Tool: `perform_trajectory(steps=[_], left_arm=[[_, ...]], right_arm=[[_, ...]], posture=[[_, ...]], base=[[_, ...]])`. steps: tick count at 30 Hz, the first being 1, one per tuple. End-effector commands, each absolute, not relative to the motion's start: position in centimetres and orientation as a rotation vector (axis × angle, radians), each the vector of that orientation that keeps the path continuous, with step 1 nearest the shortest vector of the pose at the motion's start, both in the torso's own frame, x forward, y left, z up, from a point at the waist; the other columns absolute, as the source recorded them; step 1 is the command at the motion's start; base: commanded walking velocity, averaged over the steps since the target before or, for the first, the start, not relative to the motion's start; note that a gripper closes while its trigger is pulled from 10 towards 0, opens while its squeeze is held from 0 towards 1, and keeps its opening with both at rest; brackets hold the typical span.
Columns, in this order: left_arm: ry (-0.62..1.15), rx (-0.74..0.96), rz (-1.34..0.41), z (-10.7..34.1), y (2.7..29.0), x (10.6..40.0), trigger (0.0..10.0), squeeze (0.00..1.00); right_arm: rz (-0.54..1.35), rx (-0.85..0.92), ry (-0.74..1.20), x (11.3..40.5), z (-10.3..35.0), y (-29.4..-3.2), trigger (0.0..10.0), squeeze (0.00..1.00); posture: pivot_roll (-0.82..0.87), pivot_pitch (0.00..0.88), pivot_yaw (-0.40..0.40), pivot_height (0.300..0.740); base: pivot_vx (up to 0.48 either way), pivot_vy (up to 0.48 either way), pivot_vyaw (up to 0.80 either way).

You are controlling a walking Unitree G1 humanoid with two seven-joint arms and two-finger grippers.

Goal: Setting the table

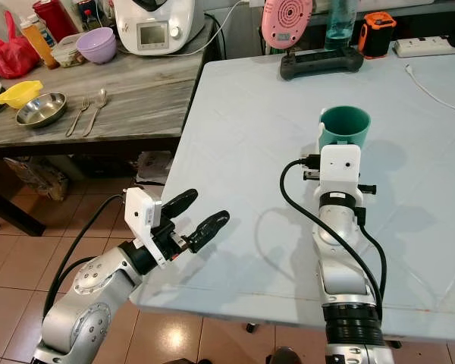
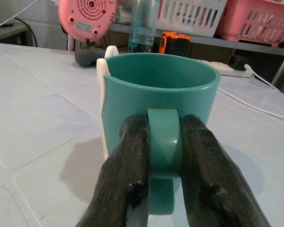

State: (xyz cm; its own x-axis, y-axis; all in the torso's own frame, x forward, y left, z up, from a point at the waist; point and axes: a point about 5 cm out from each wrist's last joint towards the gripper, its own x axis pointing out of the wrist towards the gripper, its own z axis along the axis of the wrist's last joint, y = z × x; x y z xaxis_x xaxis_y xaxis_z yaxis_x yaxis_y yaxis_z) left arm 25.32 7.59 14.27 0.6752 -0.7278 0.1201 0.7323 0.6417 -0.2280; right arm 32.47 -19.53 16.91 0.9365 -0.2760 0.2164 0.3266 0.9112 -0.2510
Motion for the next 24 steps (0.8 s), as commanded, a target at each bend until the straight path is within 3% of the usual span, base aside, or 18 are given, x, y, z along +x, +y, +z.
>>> perform_trajectory(steps=[1,13,20,22,23,24], left_arm=[[-0.004,-0.248,-0.819,14.1,8.1,25.4,10.0,0.00],[-0.012,-0.224,-0.786,14.2,8.2,25.7,10.0,0.00],[-0.056,-0.187,-0.578,14.5,10.4,27.1,10.0,0.00],[-0.072,-0.159,-0.442,14.8,11.9,28.1,10.0,0.00],[-0.075,-0.150,-0.396,14.8,12.4,28.3,10.0,0.00],[-0.077,-0.146,-0.354,14.9,12.9,28.6,10.0,0.00]], right_arm=[[-0.314,-0.284,-0.177,32.4,16.9,-19.3,0.0,0.00],[-0.307,-0.227,-0.139,32.3,16.2,-19.5,0.0,0.00],[-0.156,-0.093,-0.206,32.4,18.2,-17.3,0.0,0.00],[-0.127,-0.087,-0.222,32.1,18.7,-16.9,0.0,0.00],[-0.118,-0.088,-0.231,32.0,18.9,-16.9,0.5,0.00],[-0.109,-0.092,-0.237,31.8,19.0,-16.8,3.0,0.00]], posture=[[-0.14,0.119,0.191,0.740],[-0.14,0.112,0.190,0.740],[-0.14,0.109,0.188,0.740],[-0.14,0.108,0.186,0.740],[-0.13,0.107,0.184,0.740],[-0.13,0.107,0.183,0.740]], base=[[0.000,0.000,0.00],[0.000,0.000,0.00],[0.000,0.000,0.00],[0.000,0.000,0.00],[0.000,0.000,0.00],[0.000,0.000,0.00]])
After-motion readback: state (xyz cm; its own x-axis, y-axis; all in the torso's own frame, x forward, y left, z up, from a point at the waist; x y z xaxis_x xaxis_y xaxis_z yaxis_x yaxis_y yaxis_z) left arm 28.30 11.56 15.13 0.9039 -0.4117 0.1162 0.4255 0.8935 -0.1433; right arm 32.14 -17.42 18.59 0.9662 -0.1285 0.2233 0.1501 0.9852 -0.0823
